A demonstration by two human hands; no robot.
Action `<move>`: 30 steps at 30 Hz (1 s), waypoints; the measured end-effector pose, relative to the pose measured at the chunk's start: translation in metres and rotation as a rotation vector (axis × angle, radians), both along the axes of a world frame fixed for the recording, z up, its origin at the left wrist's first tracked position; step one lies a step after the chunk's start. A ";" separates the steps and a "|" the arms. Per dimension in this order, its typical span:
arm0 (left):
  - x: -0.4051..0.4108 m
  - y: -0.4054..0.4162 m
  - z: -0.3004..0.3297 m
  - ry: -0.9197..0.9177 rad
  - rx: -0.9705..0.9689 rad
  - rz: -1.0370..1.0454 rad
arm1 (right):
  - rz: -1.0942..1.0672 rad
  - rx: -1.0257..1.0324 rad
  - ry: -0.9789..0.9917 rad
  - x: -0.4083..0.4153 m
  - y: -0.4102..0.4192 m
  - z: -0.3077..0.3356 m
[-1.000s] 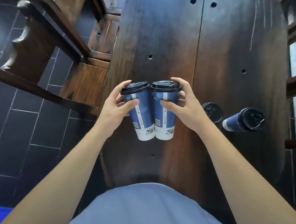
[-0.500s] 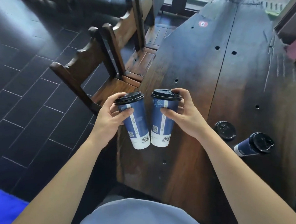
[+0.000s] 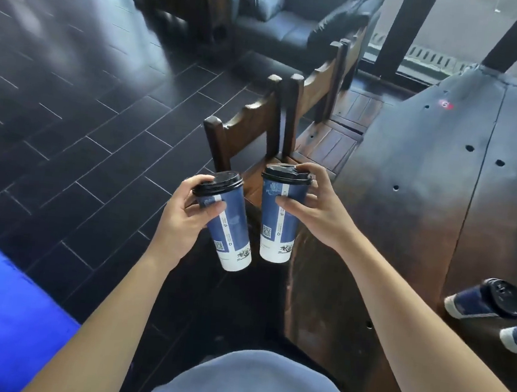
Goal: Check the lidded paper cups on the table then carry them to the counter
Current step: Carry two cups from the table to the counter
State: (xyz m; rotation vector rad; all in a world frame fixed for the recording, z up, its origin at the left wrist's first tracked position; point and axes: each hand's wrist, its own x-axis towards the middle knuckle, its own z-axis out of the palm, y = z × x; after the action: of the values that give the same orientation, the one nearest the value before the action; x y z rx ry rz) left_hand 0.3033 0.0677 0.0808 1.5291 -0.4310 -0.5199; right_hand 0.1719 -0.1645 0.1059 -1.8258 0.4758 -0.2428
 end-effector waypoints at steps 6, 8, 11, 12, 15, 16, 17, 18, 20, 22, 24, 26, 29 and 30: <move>0.046 0.074 0.004 -0.033 0.006 0.114 | 0.107 0.015 -0.020 0.075 0.059 0.005; 0.059 0.095 0.004 -0.035 -0.002 0.160 | 0.152 0.015 -0.023 0.101 0.075 0.007; 0.077 0.126 0.004 -0.026 -0.003 0.251 | 0.232 0.025 -0.029 0.144 0.102 0.005; 0.083 0.135 0.003 -0.020 -0.003 0.282 | 0.259 0.032 -0.029 0.157 0.110 0.004; 0.101 0.166 -0.001 -0.001 -0.010 0.406 | 0.364 0.044 -0.018 0.202 0.138 -0.001; 0.107 0.176 -0.002 -0.004 -0.005 0.447 | 0.402 0.043 -0.015 0.218 0.146 -0.002; 0.113 0.183 -0.003 -0.006 0.006 0.482 | 0.434 0.048 -0.013 0.232 0.153 -0.004; 0.121 0.192 -0.004 -0.008 0.014 0.527 | 0.469 0.059 -0.011 0.249 0.162 -0.005; 0.138 0.207 -0.005 -0.020 0.028 0.604 | 0.541 0.073 -0.006 0.283 0.179 -0.005; 0.155 0.218 -0.007 -0.028 0.058 0.664 | 0.610 0.079 0.008 0.317 0.193 -0.006; 0.179 0.229 -0.009 -0.039 0.078 0.741 | 0.682 0.080 0.004 0.357 0.206 -0.008; 0.202 0.238 -0.008 -0.036 0.095 0.826 | 0.756 0.088 0.006 0.397 0.219 -0.008; 0.226 0.251 -0.003 -0.004 0.113 0.933 | 0.859 0.101 0.010 0.447 0.237 -0.007; 0.233 0.257 -0.002 0.002 0.117 0.968 | 0.894 0.093 0.010 0.464 0.244 -0.006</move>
State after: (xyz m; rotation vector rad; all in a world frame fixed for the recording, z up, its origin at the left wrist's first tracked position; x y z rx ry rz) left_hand 0.5359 0.3245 0.0783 1.6413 0.3625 0.2180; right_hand 0.6364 0.0792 0.0999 -1.7745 -0.3400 0.3950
